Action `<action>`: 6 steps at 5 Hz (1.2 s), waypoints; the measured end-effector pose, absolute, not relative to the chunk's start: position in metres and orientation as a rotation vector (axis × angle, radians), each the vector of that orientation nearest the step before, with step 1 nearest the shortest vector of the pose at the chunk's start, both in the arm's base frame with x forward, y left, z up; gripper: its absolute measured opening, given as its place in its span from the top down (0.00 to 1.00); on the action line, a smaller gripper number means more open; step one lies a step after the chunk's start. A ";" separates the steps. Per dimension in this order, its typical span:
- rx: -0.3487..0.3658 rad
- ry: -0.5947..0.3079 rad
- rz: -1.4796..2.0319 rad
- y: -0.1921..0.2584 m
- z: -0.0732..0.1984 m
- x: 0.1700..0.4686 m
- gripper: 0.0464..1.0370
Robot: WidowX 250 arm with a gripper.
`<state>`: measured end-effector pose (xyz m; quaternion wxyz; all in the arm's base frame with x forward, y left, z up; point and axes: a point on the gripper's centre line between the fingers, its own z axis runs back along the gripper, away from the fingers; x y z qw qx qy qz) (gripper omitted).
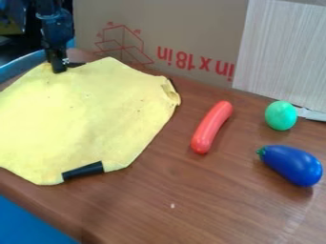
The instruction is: Fold the cloth from top left to bottom right
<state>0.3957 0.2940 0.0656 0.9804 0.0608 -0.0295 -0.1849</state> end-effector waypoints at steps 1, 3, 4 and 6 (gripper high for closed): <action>0.097 -0.079 -0.390 0.286 0.066 0.389 0.97; 0.080 -0.154 -0.593 0.214 0.092 0.359 0.99; 0.105 -0.156 -0.689 0.178 0.093 0.343 0.99; 0.161 -0.155 -0.795 0.129 0.087 0.312 0.99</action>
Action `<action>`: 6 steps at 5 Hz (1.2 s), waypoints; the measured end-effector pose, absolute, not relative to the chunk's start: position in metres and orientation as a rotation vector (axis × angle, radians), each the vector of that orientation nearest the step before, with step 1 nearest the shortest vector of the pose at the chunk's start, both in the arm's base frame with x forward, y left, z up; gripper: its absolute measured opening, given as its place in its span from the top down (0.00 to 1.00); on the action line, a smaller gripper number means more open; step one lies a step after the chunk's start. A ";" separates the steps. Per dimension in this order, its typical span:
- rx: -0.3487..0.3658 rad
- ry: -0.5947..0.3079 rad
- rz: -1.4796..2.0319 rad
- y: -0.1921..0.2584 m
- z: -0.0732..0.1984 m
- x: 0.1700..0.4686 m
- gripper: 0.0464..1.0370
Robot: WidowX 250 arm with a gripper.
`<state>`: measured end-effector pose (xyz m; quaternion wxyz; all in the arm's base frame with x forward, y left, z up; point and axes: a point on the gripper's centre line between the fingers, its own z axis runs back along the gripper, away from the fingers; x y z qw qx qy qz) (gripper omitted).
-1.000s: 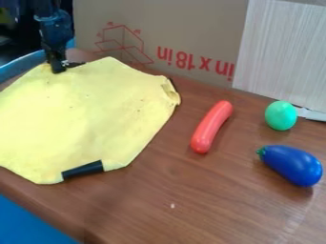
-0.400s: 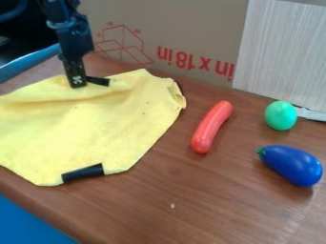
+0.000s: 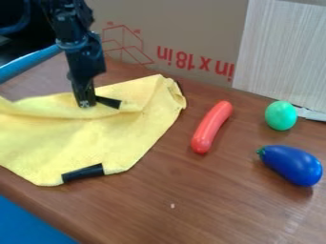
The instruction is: Fold the cloth from top left to bottom right
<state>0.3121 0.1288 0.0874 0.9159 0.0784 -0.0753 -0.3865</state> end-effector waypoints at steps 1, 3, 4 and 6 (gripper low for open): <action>0.163 -0.163 -0.816 0.108 0.086 0.296 0.99; 0.131 -0.217 -0.769 0.084 0.093 0.272 0.99; 0.113 -0.239 -0.737 0.073 0.098 0.263 0.99; 0.147 -0.205 -0.687 0.049 0.092 0.257 0.99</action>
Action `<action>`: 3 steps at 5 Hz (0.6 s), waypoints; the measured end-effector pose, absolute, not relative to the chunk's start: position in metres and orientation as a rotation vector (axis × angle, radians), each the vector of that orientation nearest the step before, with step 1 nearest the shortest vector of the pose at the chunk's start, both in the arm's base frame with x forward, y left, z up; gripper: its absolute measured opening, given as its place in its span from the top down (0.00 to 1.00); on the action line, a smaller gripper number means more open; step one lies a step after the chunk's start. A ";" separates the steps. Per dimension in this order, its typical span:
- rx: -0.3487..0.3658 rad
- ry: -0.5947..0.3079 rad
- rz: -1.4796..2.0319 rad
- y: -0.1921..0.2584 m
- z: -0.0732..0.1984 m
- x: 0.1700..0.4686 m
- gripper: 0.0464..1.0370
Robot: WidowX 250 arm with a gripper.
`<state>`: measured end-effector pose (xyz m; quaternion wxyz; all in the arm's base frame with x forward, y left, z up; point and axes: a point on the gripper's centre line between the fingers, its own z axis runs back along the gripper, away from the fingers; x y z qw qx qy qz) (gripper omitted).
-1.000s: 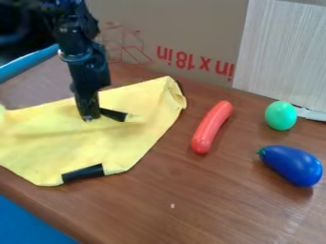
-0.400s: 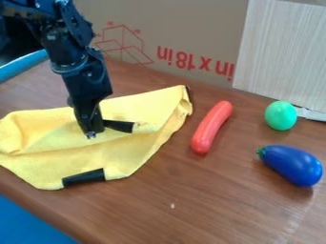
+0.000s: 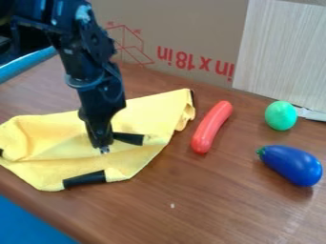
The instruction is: Fold the cloth from top left to bottom right
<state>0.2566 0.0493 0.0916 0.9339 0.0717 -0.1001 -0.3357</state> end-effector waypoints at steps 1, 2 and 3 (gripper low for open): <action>0.157 -0.200 -0.677 0.037 0.095 0.253 0.99; 0.157 -0.181 -0.680 0.029 0.095 0.247 0.97; 0.145 -0.165 -0.685 0.028 0.093 0.243 0.81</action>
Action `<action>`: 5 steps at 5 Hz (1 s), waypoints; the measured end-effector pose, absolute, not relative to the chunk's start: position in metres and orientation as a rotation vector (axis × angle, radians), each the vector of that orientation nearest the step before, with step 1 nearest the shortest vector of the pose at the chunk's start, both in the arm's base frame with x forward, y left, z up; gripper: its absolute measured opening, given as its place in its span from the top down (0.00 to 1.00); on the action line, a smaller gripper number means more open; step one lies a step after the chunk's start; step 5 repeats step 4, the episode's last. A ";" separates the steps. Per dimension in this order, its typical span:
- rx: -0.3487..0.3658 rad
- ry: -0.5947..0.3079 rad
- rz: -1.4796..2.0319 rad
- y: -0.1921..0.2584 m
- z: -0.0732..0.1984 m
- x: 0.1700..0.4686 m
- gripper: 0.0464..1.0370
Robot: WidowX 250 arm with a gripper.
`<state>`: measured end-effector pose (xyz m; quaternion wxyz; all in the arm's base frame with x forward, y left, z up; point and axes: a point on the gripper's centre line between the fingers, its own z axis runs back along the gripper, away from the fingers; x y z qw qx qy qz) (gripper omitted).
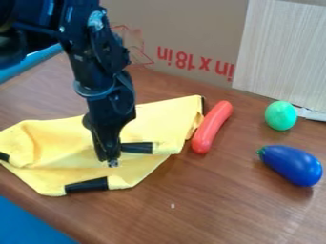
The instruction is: Fold the cloth from top left to bottom right
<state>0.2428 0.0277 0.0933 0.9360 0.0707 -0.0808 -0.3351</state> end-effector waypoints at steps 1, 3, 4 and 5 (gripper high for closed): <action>0.123 -0.162 -0.686 0.025 0.093 0.241 0.54; -0.001 -0.143 -0.663 0.035 0.102 0.240 0.03; -0.039 -0.161 -0.602 0.047 0.118 0.246 0.04; -0.039 -0.161 -0.602 0.047 0.118 0.246 0.04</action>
